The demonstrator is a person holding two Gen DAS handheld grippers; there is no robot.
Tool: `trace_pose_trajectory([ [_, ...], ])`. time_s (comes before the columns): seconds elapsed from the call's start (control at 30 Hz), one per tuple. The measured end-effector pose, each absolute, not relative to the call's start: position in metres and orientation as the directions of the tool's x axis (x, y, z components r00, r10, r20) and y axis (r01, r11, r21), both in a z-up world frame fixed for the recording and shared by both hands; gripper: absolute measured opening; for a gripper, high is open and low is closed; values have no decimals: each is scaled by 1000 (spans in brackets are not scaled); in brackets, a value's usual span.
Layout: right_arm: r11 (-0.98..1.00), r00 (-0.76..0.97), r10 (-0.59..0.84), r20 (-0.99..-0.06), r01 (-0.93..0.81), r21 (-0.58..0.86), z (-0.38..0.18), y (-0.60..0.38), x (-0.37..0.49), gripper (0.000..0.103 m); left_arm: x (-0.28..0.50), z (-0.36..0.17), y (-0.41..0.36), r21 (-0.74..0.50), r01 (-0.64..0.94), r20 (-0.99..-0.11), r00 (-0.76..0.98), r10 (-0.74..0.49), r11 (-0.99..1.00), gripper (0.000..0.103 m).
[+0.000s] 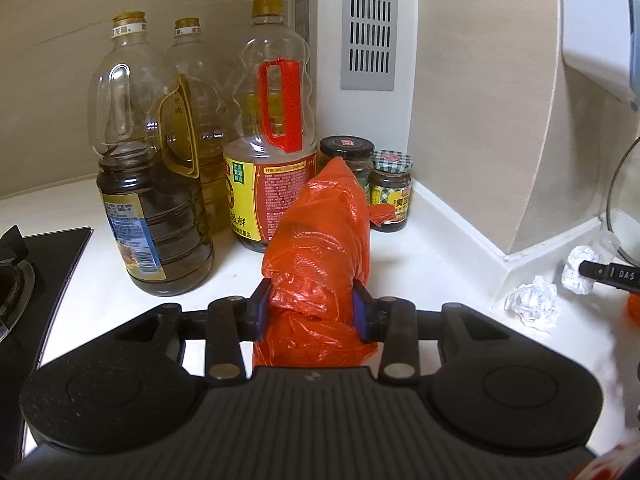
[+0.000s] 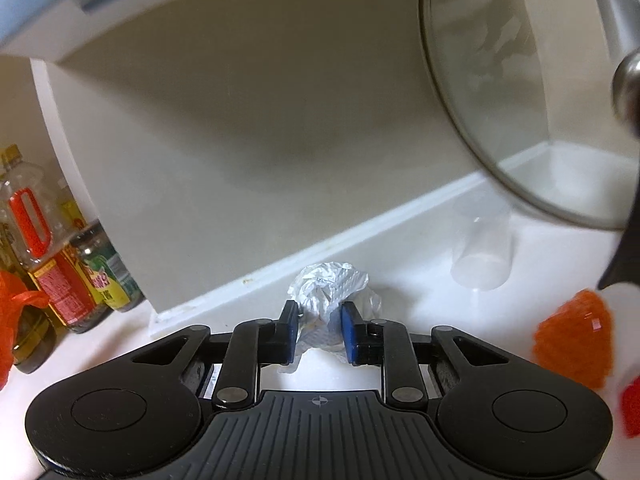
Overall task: Collect trash
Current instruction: 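Grasp the crumpled white tissue with the right tool while the left tool holds the bag, then carry the orange bag and tissue down over the wastebasket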
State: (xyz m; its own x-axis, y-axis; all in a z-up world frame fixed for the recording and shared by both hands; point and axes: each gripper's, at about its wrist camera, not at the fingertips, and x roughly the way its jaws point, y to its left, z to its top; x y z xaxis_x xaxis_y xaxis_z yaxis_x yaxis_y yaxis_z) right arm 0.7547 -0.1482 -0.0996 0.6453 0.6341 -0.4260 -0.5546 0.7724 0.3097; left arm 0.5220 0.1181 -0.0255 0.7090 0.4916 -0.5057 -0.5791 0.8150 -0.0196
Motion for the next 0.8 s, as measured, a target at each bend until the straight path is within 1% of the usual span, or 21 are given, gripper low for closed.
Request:
trace_pose_trajectory([
  [0.17, 770, 661, 637, -395, -560, 305, -80, -167, 726, 23, 506, -19, 111, -49, -546, -501, 738, 453, 836, 36],
  [0.3, 758, 661, 652, -371, -568, 320, -63, -185, 686, 23, 485, -12, 103, -82, -500, -495, 771, 400, 862, 36],
  [0.57, 737, 651, 675, -348, -573, 358, -35, -211, 577, 23, 419, 1, 87, -132, -398, -483, 826, 291, 908, 36],
  [0.8, 732, 644, 678, -354, -551, 401, -25, -226, 477, 23, 356, -1, 79, -175, -300, -503, 846, 177, 938, 36],
])
